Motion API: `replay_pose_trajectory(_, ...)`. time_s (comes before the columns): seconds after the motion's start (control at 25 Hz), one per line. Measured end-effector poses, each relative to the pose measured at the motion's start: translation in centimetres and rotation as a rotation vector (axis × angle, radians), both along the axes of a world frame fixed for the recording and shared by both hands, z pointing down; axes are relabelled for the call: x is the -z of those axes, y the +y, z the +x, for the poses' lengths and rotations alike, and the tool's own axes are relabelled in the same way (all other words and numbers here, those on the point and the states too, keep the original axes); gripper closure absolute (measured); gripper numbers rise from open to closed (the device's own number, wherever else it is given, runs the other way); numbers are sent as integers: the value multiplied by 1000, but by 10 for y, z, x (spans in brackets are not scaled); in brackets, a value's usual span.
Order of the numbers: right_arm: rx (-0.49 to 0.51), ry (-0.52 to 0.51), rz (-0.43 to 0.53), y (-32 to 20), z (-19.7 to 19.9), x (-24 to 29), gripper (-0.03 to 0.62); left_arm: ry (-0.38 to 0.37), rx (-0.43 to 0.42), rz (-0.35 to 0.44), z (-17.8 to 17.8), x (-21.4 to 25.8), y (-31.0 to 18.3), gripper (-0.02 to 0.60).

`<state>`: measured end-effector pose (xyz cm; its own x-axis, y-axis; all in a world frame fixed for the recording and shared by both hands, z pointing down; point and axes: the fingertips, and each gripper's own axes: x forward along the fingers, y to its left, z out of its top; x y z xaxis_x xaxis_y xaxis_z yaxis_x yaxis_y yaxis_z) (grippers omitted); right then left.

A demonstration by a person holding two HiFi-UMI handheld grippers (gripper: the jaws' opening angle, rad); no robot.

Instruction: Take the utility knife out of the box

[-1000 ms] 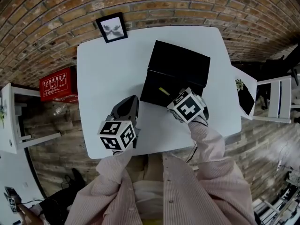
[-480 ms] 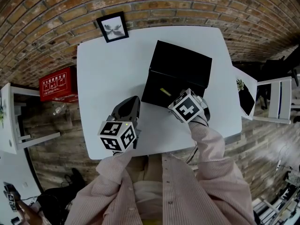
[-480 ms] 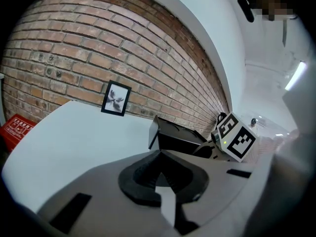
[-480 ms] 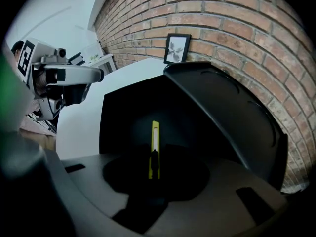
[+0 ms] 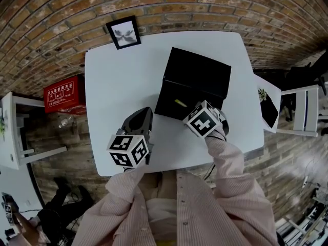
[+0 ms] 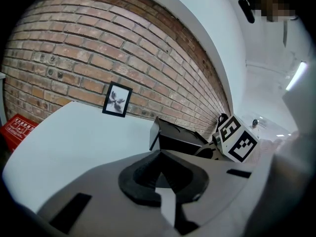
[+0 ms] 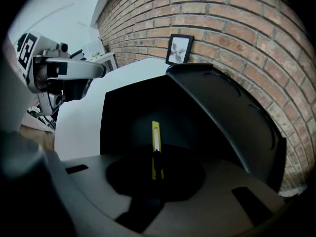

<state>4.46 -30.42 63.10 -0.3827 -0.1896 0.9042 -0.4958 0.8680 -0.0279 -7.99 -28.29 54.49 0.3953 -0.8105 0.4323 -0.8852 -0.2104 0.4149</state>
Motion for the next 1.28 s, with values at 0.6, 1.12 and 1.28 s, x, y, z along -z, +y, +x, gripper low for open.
replay_pose_trajectory(0.6, -103, -144, 45, 4, 3, 35, 530, 4, -68, 82, 18, 30, 0, 589)
replay_pose_trajectory(1.12, -274, -522, 170, 10, 9, 114, 530, 3, -108, 200, 28, 75, 7, 589)
replay_pose_trajectory(1.28, -299, -608, 217, 13, 11, 136, 530, 1, -109, 230, 25, 87, 8, 589)
